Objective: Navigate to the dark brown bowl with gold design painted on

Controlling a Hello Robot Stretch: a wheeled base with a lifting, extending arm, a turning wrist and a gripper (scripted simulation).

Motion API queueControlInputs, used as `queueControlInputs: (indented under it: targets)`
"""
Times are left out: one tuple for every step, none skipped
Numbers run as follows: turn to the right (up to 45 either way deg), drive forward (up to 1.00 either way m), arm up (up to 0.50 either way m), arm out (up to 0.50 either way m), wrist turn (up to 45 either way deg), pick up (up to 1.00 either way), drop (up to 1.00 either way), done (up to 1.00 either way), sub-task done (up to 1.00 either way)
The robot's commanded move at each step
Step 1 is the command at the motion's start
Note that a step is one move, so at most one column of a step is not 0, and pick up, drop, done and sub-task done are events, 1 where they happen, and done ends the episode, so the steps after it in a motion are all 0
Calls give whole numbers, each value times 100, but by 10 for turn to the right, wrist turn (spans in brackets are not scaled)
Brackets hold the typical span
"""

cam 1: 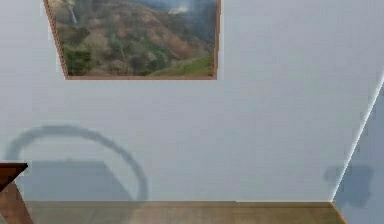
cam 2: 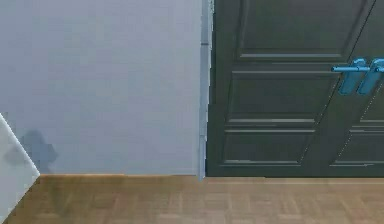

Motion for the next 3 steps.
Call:
queueControlInputs:
  targets:
    - [-450, 0, 0, 0, 0, 0, 0, 0, 0]
    - [-120, 0, 0, 0, 0, 0, 0, 0, 0]
    - [0, 0, 0, 0, 0, 0, 0, 100, 0]
